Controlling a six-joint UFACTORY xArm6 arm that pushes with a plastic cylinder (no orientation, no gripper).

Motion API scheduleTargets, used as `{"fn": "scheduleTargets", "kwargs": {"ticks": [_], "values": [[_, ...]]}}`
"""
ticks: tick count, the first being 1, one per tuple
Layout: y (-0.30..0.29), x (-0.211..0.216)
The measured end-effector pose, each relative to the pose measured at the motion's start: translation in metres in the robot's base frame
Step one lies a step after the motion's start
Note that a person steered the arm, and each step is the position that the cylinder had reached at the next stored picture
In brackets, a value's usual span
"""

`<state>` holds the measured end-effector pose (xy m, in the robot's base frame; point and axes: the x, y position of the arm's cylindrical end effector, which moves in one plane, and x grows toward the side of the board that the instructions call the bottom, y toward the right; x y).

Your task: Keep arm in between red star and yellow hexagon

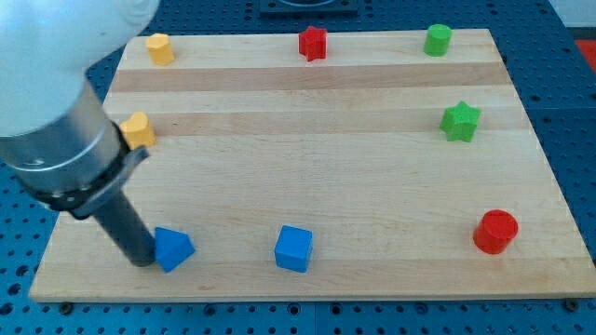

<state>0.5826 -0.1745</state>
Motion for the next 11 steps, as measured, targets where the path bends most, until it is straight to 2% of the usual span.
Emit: {"fn": "scheduleTargets", "kwargs": {"ticks": [2, 3, 5, 6, 8, 11], "values": [[0.070, 0.000], [0.069, -0.014], [0.004, -0.144], [0.009, -0.192], [0.043, -0.255], [0.037, -0.389]]}}
